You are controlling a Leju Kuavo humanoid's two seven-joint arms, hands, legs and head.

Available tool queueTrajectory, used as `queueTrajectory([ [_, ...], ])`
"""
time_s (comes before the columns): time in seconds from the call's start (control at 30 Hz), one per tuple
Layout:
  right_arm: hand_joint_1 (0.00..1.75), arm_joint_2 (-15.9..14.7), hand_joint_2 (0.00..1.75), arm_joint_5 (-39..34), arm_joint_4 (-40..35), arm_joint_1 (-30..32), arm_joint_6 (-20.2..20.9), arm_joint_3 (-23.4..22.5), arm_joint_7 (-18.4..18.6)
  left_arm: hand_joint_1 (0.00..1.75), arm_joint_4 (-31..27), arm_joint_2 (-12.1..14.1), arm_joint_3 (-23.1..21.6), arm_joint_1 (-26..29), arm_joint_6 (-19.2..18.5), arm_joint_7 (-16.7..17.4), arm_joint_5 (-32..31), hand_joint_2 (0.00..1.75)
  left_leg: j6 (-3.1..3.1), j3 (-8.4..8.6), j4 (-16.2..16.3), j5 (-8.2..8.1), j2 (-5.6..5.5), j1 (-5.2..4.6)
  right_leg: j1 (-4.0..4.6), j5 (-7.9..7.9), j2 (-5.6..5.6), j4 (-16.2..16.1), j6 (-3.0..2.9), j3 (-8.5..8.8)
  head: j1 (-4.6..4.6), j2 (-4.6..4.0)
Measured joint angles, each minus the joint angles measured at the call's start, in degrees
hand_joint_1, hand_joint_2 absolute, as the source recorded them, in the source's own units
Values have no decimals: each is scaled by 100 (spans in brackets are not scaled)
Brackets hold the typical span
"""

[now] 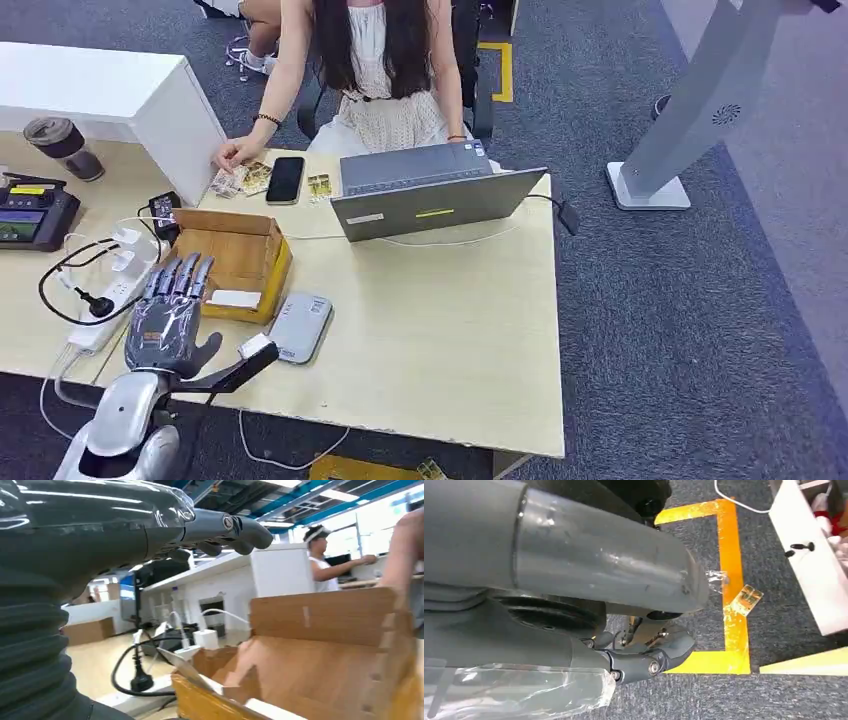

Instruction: Pass the card to the sensor for recognition and then transmit it.

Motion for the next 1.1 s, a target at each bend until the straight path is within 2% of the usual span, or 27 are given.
queueTrajectory([
  [0.13,0,0,0,70,2,-2,0,0,33,0,399,0,260,-87,281,-11,-59,175,0,1,0,0,0,0,0,0,0,1,0,0,0,0],
  [0.3,0,0,0,171,2,-7,0,2,94,0,1024,0,533,-301,460,-13,-162,175,0,1,0,1,-1,0,0,0,0,1,0,0,0,0],
  [0.6,0,0,0,337,2,-26,0,9,133,0,2005,2,658,-875,971,-124,-335,175,0,1,0,1,-3,0,0,0,-2,1,0,1,0,0],
  [0.93,0,9,0,321,9,-27,0,9,135,0,2151,-83,638,-1088,1037,-68,-359,175,0,2,0,0,-1,0,0,0,1,0,0,0,0,0],
  [1.1,0,42,0,334,11,-30,0,9,138,0,2079,-118,575,-1085,869,13,-359,175,0,2,0,0,-1,0,0,0,1,0,0,0,-2,0],
])
